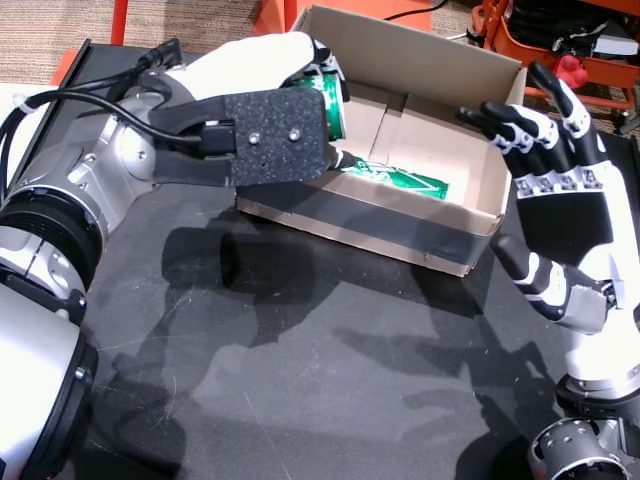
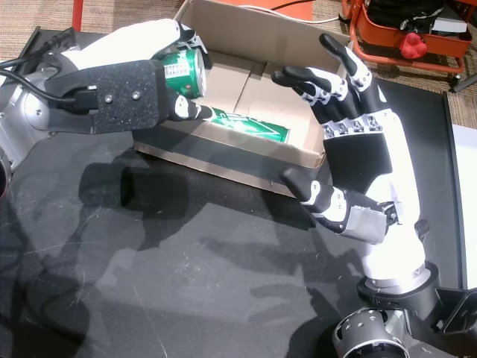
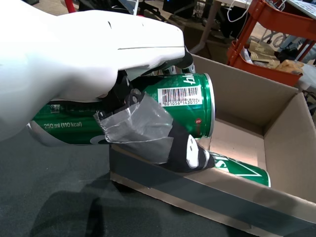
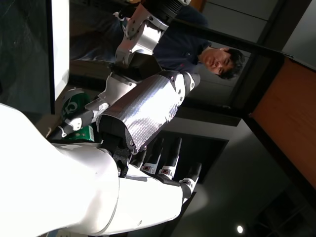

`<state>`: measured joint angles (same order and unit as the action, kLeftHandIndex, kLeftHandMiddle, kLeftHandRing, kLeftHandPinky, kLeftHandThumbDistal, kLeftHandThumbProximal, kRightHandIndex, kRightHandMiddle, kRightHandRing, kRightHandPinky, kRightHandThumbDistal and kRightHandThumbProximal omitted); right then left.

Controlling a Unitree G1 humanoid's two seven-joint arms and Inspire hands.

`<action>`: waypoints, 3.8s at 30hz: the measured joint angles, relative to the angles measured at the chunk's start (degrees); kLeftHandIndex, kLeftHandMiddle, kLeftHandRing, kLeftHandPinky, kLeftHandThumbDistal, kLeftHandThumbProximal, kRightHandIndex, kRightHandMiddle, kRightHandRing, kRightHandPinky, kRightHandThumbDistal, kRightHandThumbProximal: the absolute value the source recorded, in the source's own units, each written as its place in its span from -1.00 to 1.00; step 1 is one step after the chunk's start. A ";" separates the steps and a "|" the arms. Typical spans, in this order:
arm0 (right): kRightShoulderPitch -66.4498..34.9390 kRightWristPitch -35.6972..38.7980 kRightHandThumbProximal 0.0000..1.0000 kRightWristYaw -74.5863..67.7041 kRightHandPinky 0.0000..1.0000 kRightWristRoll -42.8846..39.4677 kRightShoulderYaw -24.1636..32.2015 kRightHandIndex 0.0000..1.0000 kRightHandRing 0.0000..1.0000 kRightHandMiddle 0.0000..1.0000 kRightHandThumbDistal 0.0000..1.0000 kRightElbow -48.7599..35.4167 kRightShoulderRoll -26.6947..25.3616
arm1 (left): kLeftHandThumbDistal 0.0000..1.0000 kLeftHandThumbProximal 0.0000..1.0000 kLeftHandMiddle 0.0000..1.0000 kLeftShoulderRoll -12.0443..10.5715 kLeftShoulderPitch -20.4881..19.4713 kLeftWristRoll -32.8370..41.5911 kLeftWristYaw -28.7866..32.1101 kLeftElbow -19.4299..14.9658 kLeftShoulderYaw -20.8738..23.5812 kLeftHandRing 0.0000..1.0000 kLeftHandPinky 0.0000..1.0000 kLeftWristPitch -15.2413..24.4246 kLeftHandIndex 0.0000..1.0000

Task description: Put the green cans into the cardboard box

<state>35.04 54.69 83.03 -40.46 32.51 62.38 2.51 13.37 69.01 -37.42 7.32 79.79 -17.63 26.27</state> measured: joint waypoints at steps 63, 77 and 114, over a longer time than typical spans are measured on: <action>-1.44 6.52 1.00 -24.85 0.64 18.66 -6.21 0.81 0.54 0.55 0.12 0.27 -1.63 | -0.31 -0.04 -0.46 5.48 3.33 -21.39 -26.77 0.80 -25.38 -0.09 0.33 2.02 -0.85; 3.62 -0.36 0.61 -66.67 0.65 51.23 -24.07 0.80 0.57 0.60 0.13 6.36 -18.25 | -0.17 -0.64 -0.47 5.57 9.97 -22.53 -31.49 0.83 -26.95 -0.10 0.34 4.43 -0.93; 11.36 0.46 0.90 -63.08 0.38 60.78 -42.92 0.45 0.19 0.24 0.51 1.57 -31.45 | -0.77 0.09 -0.31 -3.29 6.67 -21.80 -33.55 0.97 -28.05 0.24 0.52 7.07 -0.79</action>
<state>46.40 55.15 19.95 20.32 -10.41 63.95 -28.94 10.08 75.68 -59.22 -26.23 80.76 -45.68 33.35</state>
